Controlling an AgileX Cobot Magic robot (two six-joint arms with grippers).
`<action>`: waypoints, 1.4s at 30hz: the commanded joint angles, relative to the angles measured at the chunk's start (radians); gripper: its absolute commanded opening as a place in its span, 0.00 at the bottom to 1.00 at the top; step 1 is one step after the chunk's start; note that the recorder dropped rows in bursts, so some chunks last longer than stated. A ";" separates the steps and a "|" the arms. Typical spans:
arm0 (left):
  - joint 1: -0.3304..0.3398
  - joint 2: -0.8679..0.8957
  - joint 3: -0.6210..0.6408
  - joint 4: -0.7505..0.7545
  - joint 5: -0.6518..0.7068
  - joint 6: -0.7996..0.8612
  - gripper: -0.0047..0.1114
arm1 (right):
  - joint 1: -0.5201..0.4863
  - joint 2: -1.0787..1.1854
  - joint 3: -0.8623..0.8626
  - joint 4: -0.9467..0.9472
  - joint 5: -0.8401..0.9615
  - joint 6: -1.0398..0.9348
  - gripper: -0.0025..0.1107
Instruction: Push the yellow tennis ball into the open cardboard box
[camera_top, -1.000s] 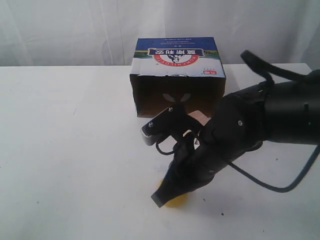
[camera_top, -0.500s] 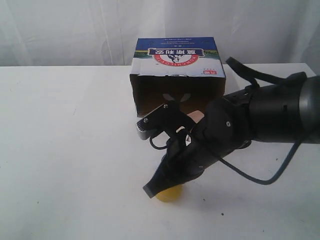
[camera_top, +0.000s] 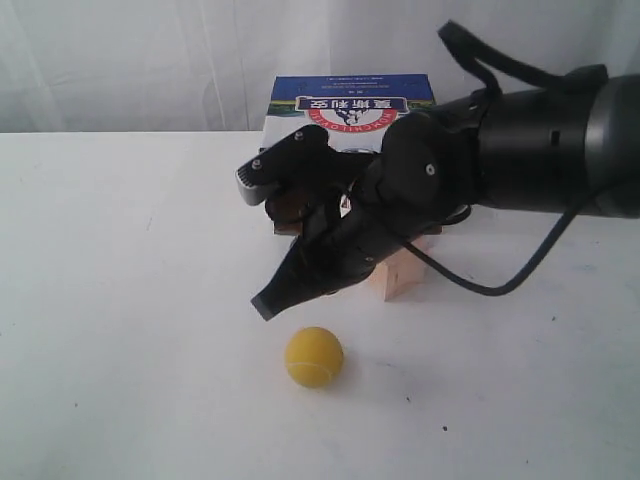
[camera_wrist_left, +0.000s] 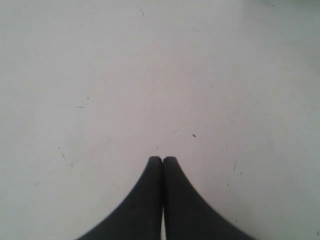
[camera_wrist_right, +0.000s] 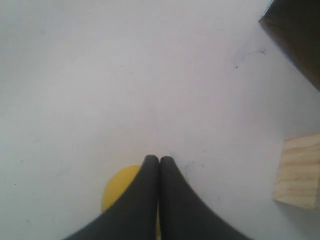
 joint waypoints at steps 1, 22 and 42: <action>-0.005 -0.005 0.004 0.002 0.017 0.002 0.04 | 0.014 -0.029 -0.018 0.010 0.088 0.028 0.02; -0.005 -0.005 0.004 0.002 0.017 0.002 0.04 | 0.058 0.256 -0.079 0.003 -0.008 0.045 0.02; -0.005 -0.005 0.004 0.002 0.017 0.002 0.04 | -0.019 0.241 -0.230 -0.125 0.042 0.079 0.02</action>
